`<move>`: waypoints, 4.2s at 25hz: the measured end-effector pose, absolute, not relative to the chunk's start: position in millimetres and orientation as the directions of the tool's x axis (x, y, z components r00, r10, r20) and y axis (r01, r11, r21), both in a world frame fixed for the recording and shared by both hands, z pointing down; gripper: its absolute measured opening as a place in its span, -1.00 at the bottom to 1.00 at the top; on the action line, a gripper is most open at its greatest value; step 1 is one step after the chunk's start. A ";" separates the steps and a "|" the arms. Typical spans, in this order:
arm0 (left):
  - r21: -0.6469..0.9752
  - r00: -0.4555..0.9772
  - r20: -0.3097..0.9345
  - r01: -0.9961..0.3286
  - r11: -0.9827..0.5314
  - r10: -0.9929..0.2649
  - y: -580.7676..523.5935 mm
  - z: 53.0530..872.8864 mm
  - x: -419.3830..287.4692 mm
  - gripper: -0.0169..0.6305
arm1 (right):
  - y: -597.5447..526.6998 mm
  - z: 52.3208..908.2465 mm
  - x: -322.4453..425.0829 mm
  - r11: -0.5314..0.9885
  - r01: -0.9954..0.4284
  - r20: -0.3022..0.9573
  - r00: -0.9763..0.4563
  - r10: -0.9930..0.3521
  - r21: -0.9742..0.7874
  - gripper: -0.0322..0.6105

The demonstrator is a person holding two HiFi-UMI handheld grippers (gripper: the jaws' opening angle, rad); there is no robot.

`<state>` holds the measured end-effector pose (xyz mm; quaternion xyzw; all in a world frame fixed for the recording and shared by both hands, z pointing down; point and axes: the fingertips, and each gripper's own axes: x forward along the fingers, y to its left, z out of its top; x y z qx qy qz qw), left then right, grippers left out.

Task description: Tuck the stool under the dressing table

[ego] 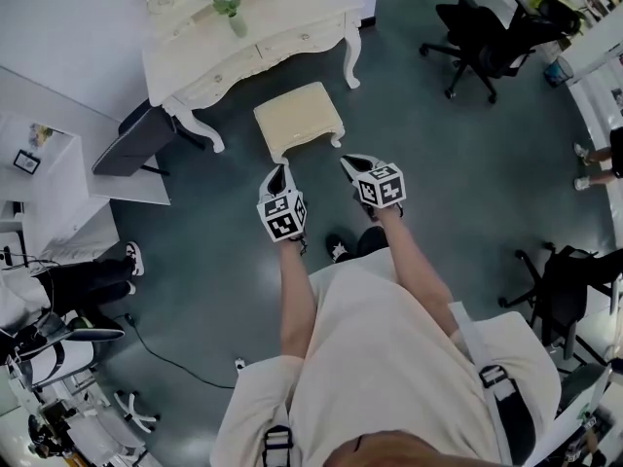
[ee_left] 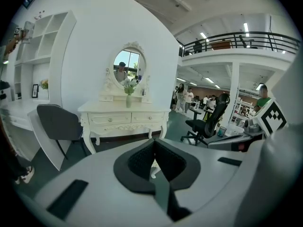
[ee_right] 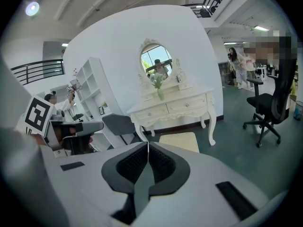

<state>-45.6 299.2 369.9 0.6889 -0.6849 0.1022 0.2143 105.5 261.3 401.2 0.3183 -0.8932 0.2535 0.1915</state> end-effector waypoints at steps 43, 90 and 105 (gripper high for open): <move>0.217 -0.032 0.750 -0.932 0.290 -0.661 37.2 643.3 -178.0 -0.90 | -71.1 672.4 70.0 0.428 -0.753 0.644 -0.654 -0.398 -0.500 -0.76; 0.205 -0.046 0.786 -0.921 0.330 -0.617 -58.2 914.4 -196.2 -0.90 | -163.4 924.4 6.4 0.692 -0.638 0.758 -0.621 -0.201 -0.339 -0.77; 0.216 -0.095 0.765 -0.894 0.393 -0.637 -104.9 914.4 -232.6 -0.90 | -217.4 925.5 -34.6 0.739 -0.580 0.742 -0.650 -0.166 -0.343 -0.77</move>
